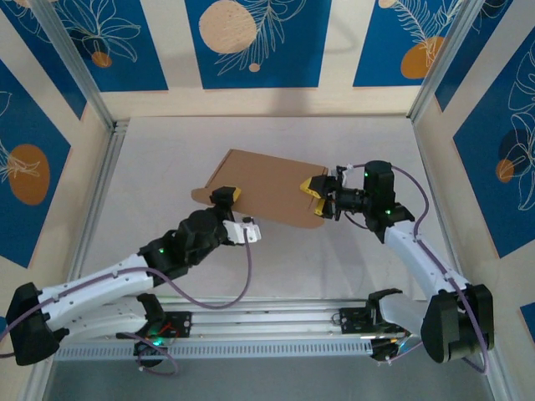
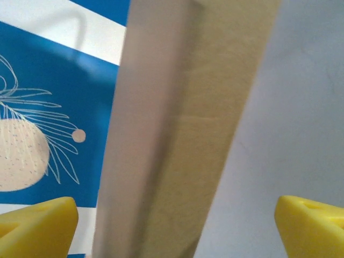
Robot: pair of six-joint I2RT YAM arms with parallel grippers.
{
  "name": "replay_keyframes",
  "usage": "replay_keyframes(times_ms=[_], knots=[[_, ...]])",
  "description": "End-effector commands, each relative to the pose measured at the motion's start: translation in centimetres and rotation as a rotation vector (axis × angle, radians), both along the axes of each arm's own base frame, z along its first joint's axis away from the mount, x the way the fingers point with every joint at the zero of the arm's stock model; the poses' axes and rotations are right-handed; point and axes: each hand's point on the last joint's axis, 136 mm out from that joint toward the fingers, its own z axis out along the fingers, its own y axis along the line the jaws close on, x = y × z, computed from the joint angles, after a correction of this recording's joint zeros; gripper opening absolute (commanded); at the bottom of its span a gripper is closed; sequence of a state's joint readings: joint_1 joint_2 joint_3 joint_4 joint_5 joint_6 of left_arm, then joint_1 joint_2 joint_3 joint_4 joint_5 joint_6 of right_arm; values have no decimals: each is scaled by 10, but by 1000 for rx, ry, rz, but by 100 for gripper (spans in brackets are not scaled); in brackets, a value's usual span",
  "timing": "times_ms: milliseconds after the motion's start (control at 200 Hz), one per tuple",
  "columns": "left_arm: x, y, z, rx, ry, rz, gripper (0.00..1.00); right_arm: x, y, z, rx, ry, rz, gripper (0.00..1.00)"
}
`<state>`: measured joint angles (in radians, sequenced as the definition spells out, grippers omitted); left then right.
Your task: Fold the paper box
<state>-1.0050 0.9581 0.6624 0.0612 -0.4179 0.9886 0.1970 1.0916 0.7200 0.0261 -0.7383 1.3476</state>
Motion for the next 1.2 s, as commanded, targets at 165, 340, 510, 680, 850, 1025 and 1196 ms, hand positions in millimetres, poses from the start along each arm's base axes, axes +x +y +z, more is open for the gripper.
replay_keyframes(times_ms=[165, 340, 510, 680, 850, 1025, 1196], knots=[[11, -3, 52, 5, -329, 49, 74, -17, 7, 23, 79, -1, 52, 31], [11, -3, 59, 28, -367, 51, 61, -22, 11, 23, 88, 8, 60, 31], [7, 2, 71, -3, -373, 59, 53, -25, 13, 24, 91, 8, 62, 32], [-1, 9, 79, -37, -317, 49, 54, -28, 10, 22, 67, 7, 55, 54], [-11, 20, 59, 9, -142, 43, 55, -28, -5, 27, -12, -37, 4, 77], [-28, 34, 49, -1, 91, 61, 55, -29, -48, 38, -241, -143, -150, 89], [-44, 36, 43, 36, 365, 113, 59, -32, -85, 47, -509, -287, -278, 87]])
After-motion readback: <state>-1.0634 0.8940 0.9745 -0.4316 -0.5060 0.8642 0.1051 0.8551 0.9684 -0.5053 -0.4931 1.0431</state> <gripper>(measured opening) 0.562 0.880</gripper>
